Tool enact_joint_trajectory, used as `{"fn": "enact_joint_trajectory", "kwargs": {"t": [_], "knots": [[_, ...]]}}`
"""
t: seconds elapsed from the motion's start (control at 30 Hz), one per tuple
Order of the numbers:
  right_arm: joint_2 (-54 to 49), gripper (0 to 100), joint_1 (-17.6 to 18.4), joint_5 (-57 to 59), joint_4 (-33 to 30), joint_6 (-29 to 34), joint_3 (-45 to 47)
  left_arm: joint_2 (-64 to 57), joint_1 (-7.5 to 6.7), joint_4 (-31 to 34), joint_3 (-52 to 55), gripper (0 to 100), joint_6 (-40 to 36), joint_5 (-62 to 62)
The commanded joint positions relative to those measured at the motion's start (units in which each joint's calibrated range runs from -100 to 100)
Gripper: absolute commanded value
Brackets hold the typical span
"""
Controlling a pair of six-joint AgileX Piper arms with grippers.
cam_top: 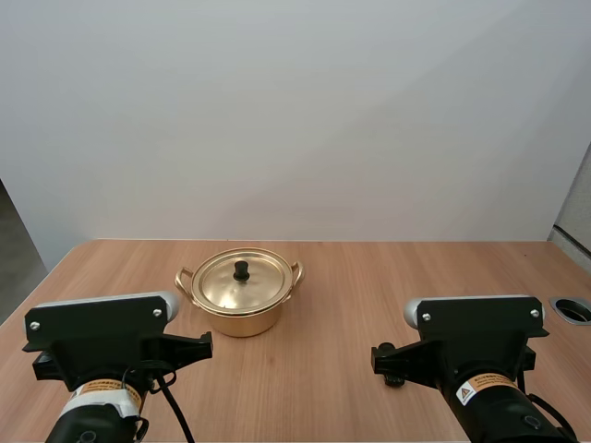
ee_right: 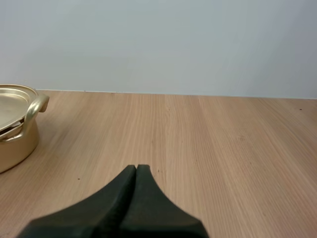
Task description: Open the pot, put the car inside, and close it
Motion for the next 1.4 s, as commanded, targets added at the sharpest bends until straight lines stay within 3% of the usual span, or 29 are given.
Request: {"fn": "enact_joint_trajectory", "kwargs": {"t": [0.0, 0.8, 0.9, 1.0, 1.13, 1.27, 1.37], "knots": [[0.04, 0, 0.0, -0.1, 0.06, 0.02, 0.0, 0.0, 0.05, -0.08, 0.0, 1, 0.01, 0.05], [0.04, 0, 0.0, -0.42, 4.06, 0.02, 0.0, 0.0, 0.05, -0.08, 0.0, 1, 0.01, 0.05], [0.04, 0, 0.0, -1.34, 0.64, 0.02, 0.0, 0.0, 0.05, 0.79, 0.0, 1, 0.1, 0.05], [0.04, 0, 0.0, -9.47, -8.96, 0.02, 0.0, 0.0, 0.05, 7.47, -0.32, 1, 0.1, 0.05], [0.04, 0, 0.0, -18.58, -21.84, 0.02, -0.84, 0.0, 0.05, 14.62, -8.65, 1, 0.1, -4.2], [0.04, 0, 0.0, -16.69, -23.59, 0.02, -9.44, 0.0, 0.05, 14.52, -19.69, 1, 0.1, -3.1], [0.04, 0, 0.0, -8.52, -22.58, 0.02, -18.14, 0.0, 0.05, 12.26, -25.12, 1, 0.1, 1.55]]}}
